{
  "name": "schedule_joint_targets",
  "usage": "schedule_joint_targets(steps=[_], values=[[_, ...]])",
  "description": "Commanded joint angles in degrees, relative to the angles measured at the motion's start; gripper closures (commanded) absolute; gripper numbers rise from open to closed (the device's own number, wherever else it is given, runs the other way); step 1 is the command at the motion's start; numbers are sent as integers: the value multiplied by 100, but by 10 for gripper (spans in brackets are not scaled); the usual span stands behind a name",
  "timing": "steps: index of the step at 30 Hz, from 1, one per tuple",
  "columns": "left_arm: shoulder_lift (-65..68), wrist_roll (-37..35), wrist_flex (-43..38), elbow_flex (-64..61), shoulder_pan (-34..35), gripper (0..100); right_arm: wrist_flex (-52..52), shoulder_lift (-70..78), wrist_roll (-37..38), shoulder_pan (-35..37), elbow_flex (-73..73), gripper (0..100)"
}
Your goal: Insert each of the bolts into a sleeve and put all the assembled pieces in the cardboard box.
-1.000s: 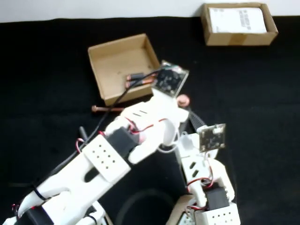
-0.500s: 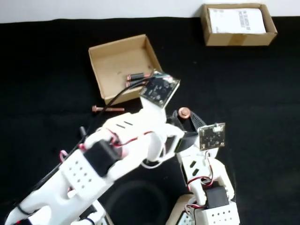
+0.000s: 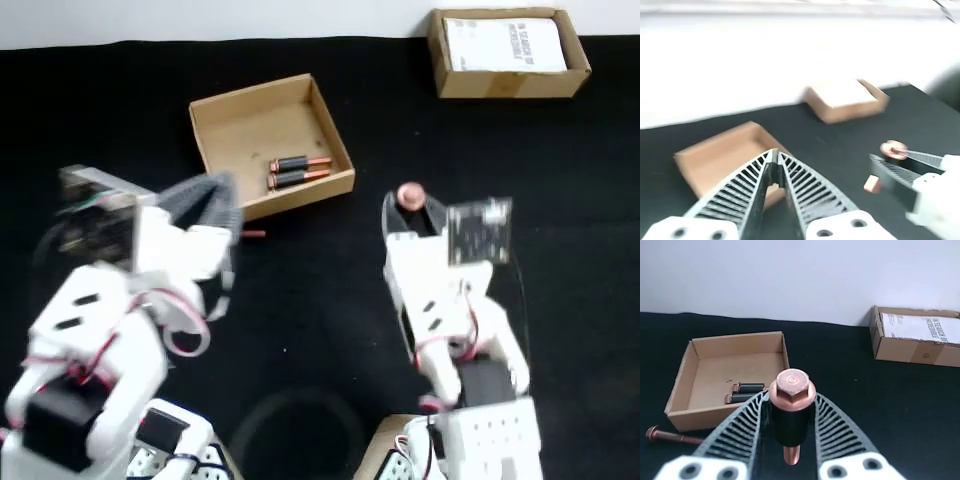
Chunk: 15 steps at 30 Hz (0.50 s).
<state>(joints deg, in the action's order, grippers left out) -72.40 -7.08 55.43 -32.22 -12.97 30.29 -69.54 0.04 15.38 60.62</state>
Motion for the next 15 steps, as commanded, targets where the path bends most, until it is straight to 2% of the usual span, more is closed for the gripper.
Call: schedule_joint_targets(steps=[1, 4, 9, 13, 15], values=[[-356, 53, -18, -242, 919, 991, 13, 1815, 105, 66, -1552, 992], [-796, 53, -88, -1068, 1525, 991, 4, 3398, 774, 224, -2615, 992], [-2009, 44, -765, -2826, 2281, 991, 4, 5692, 2277, 426, -4514, 992], [-3178, 26, -1178, -4382, 2853, 991, 13, 7134, 3525, 602, -5710, 992], [-3266, 18, -1240, -4716, 3152, 991, 13, 7653, 4079, 690, -6167, 992]])
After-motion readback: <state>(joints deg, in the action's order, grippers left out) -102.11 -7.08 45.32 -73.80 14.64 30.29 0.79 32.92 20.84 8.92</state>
